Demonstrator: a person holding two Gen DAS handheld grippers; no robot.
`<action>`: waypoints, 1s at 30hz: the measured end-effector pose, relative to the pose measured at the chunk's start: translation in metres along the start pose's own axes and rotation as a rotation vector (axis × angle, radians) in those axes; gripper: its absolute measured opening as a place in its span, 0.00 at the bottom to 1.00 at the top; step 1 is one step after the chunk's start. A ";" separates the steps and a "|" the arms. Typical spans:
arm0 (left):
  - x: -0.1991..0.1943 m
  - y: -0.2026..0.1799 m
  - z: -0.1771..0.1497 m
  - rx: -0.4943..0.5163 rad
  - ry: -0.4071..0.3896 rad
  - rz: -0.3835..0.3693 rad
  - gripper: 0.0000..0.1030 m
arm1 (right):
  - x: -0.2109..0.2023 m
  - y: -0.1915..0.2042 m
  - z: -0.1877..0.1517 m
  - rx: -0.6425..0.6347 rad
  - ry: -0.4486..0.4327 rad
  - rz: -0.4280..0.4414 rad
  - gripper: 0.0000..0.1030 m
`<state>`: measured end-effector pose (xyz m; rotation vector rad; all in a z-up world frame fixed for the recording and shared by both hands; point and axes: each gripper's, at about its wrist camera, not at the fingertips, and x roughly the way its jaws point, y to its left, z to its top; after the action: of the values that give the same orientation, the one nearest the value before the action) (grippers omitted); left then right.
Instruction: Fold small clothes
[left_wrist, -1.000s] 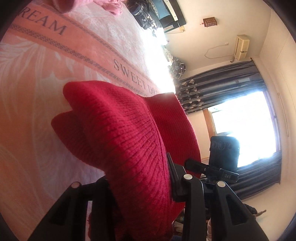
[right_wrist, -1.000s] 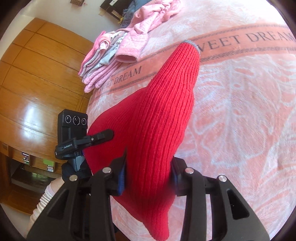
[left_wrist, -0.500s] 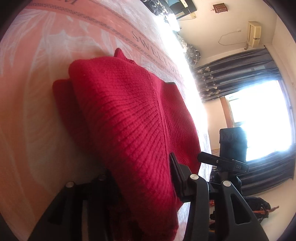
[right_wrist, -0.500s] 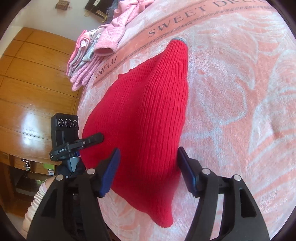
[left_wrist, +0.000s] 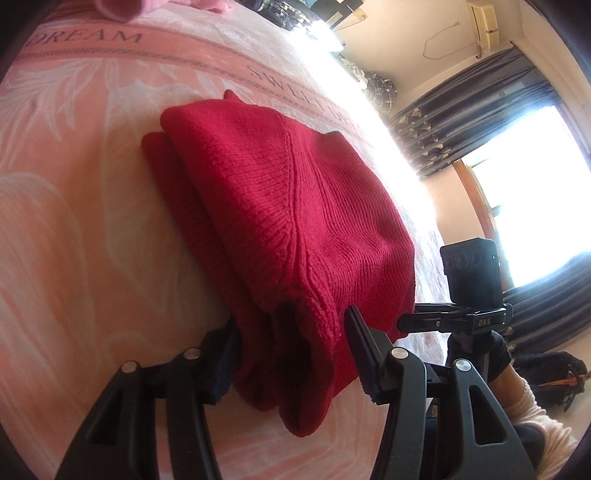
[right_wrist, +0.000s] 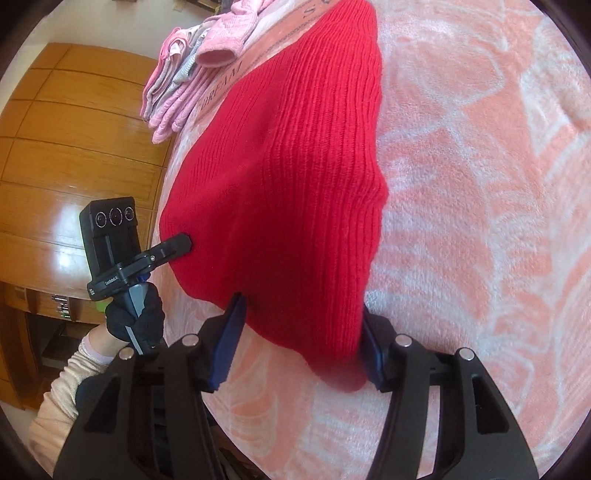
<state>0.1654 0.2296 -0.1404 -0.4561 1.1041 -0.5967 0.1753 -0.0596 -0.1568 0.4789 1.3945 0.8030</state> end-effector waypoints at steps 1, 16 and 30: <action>-0.004 -0.003 -0.001 0.006 -0.007 0.010 0.53 | 0.001 0.001 0.000 -0.006 0.000 -0.004 0.54; -0.013 -0.011 -0.021 0.068 -0.018 0.053 0.64 | 0.007 -0.001 0.004 0.011 0.008 0.011 0.51; -0.014 0.018 -0.037 -0.088 0.016 -0.023 0.68 | 0.006 -0.001 0.004 -0.007 0.013 0.006 0.53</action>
<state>0.1307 0.2507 -0.1566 -0.5421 1.1451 -0.5745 0.1790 -0.0552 -0.1617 0.4730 1.4025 0.8169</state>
